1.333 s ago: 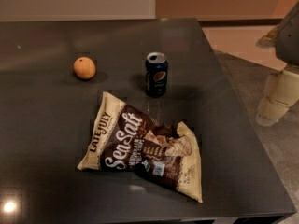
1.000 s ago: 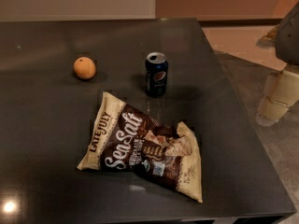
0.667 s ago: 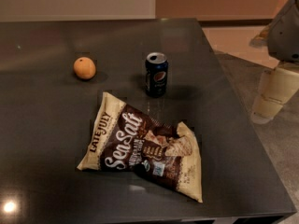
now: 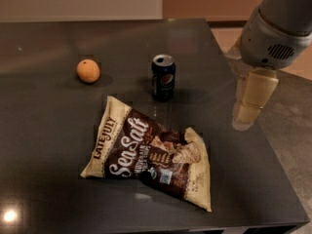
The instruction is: Pick brown chip bag
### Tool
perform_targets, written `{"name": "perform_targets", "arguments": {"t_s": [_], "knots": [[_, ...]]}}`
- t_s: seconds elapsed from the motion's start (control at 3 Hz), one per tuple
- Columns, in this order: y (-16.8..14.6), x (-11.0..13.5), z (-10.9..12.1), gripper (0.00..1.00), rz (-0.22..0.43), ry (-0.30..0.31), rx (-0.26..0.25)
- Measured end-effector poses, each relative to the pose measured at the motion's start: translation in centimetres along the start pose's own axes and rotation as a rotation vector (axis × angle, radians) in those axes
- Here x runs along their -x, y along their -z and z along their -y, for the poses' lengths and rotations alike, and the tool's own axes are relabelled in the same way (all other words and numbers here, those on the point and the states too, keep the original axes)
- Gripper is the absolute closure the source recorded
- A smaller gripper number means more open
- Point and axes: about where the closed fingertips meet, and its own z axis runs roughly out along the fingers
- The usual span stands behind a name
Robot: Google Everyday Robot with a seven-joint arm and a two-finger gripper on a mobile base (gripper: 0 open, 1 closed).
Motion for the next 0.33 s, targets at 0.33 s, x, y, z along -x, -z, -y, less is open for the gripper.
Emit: {"name": "perform_targets", "arguments": {"t_s": [0.33], "knots": [[-0.07, 0.13, 0.01, 0.0, 0.001, 0.003, 0.001]]}}
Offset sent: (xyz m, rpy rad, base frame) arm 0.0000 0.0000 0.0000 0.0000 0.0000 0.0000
